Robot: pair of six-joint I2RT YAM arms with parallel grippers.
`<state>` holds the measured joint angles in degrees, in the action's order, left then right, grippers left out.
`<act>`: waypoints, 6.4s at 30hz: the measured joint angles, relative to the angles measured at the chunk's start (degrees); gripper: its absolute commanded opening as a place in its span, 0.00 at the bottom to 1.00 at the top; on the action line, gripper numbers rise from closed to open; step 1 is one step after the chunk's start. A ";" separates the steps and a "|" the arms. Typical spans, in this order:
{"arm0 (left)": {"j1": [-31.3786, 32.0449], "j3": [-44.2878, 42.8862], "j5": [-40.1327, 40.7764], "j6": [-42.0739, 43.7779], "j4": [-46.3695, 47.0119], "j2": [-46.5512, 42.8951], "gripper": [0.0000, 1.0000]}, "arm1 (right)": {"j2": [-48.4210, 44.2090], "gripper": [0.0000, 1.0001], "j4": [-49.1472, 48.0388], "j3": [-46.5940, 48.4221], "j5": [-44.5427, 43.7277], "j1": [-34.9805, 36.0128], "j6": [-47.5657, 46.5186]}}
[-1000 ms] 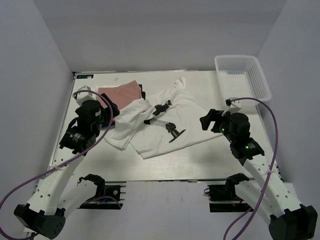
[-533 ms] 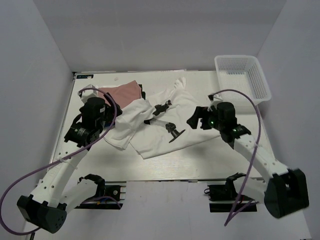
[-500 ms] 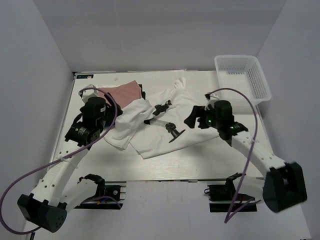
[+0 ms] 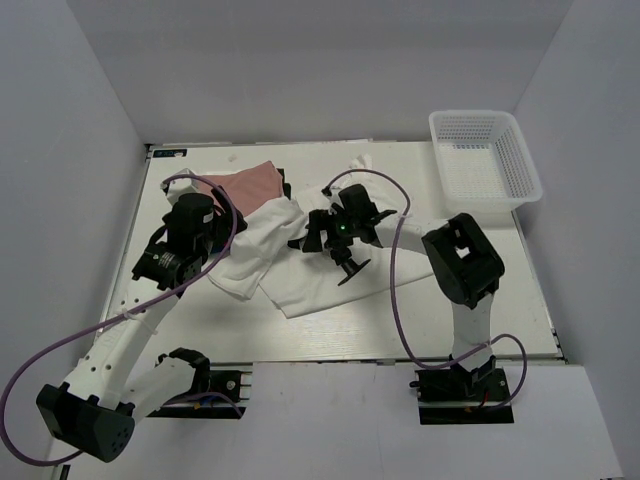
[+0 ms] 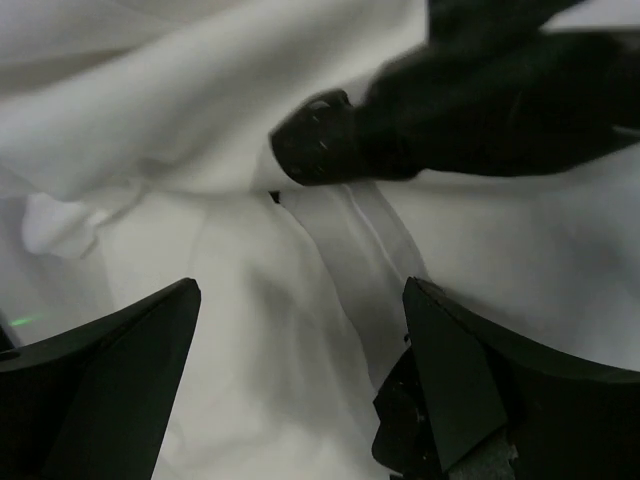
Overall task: Fold and stack the t-shirts
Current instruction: Flatten out the tshirt
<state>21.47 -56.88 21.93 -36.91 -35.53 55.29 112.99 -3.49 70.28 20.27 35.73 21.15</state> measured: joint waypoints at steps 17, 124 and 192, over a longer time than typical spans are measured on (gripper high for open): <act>0.00 -0.17 0.72 0.48 0.94 7.15 1.00 | -29.09 0.90 7.39 -30.73 -16.00 -2.01 4.00; -18.25 -18.84 -16.17 36.11 34.34 57.92 1.00 | -23.17 0.90 -0.92 -28.65 -6.23 -3.89 -6.45; -28.30 -10.56 -41.57 13.18 15.56 6.71 1.00 | 10.08 0.90 6.34 16.37 1.42 7.08 -12.72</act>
<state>-6.83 -67.44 -19.64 -23.73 -19.97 62.00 123.07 2.85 86.65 21.69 42.81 8.43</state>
